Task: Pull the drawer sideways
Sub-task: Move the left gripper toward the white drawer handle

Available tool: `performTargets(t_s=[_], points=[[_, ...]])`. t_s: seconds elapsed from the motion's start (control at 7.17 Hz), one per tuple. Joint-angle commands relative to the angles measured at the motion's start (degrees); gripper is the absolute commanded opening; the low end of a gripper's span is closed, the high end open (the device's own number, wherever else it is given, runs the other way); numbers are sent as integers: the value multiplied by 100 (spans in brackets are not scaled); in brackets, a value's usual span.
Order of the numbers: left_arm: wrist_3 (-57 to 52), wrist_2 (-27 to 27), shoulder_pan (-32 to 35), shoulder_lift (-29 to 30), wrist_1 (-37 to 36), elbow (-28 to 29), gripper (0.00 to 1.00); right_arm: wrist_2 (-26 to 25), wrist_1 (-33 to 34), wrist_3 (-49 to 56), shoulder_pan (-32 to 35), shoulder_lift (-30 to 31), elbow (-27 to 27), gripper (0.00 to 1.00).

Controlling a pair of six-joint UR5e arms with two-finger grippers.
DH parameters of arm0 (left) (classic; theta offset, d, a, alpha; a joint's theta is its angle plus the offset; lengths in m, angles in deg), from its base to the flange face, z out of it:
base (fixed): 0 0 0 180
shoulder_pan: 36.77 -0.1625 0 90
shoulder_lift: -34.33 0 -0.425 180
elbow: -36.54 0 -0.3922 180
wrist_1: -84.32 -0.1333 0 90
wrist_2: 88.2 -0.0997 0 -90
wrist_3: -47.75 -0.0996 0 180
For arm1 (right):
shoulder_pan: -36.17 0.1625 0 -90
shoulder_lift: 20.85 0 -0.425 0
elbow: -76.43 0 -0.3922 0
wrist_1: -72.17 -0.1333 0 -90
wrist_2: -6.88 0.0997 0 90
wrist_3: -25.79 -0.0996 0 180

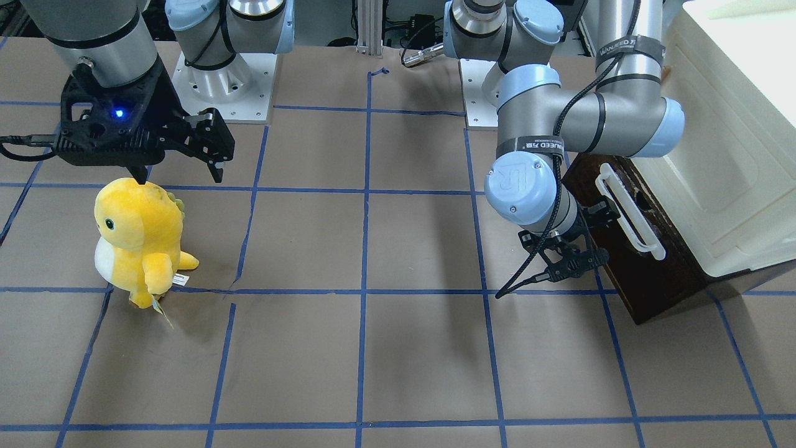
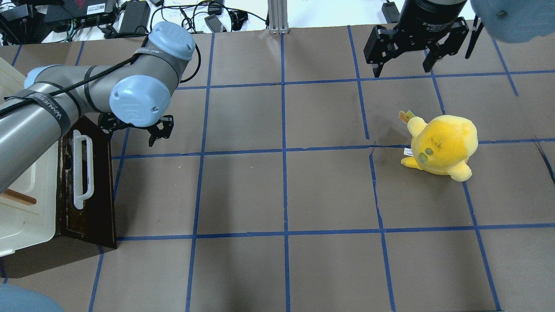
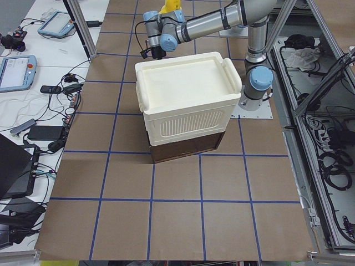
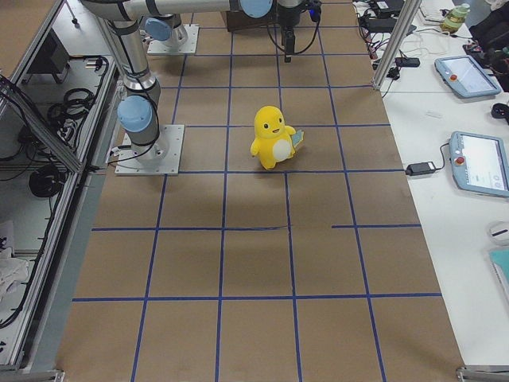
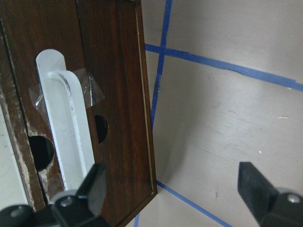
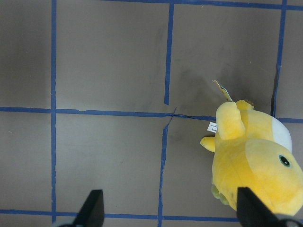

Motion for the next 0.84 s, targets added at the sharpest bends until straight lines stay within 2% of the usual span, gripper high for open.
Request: performTargets(t_s=[0.0, 0.14, 0.42, 0.56, 0.7], points=[[70, -479, -44, 161, -8, -6, 100, -5, 0, -2, 0, 0, 0, 100], [96, -470, -157, 170, -8, -6, 100, -5, 0, 7, 0, 0, 0, 100], [97, -383, -586, 170, 18, -24, 90, 4, 0, -2, 0, 0, 0, 100], [192, -217, -606, 170, 9, -15, 90, 4, 0, -2, 0, 0, 0, 100], [420, -137, -606, 196, 27, -15, 84, -5, 0, -2, 0, 0, 0, 100]])
